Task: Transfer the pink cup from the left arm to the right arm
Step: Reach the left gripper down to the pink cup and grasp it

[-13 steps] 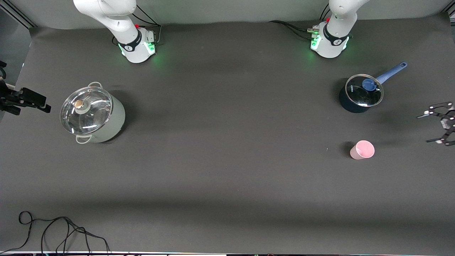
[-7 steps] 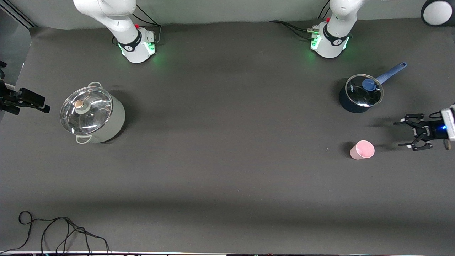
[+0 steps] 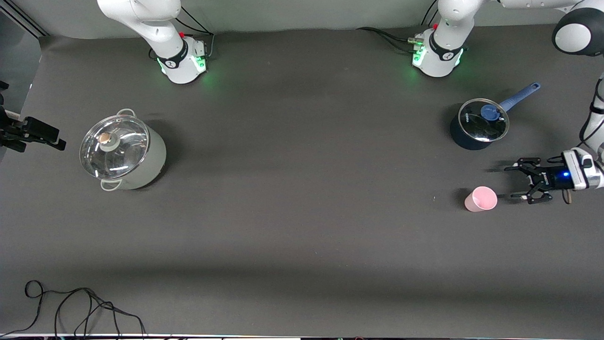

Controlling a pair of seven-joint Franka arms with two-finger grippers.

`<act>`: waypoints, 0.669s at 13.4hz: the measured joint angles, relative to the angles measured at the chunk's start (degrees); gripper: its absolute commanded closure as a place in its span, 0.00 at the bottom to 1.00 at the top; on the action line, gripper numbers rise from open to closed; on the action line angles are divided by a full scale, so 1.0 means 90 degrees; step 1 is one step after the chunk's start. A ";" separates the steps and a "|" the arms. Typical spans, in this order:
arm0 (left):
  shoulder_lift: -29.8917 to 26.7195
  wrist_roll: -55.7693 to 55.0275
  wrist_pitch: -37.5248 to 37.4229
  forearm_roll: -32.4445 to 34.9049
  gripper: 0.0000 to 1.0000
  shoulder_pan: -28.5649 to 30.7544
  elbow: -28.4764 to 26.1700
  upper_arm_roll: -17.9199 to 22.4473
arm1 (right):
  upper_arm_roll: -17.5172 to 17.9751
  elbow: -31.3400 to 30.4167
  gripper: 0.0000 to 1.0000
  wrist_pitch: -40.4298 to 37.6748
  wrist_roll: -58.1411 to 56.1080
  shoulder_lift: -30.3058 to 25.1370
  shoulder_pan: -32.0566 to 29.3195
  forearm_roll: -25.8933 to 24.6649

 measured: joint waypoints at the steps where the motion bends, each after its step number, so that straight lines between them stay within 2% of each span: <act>1: 0.0103 0.0091 0.0000 -0.0095 0.01 -0.0005 0.0002 -0.0030 | -0.0008 0.0011 0.00 0.0000 0.0000 0.0000 0.0000 0.0000; 9: 0.0537 0.0253 0.0350 -0.0692 0.00 -0.0098 0.0052 -0.0334 | -0.0104 0.0062 0.00 -0.0070 0.0000 0.0022 0.0012 0.0015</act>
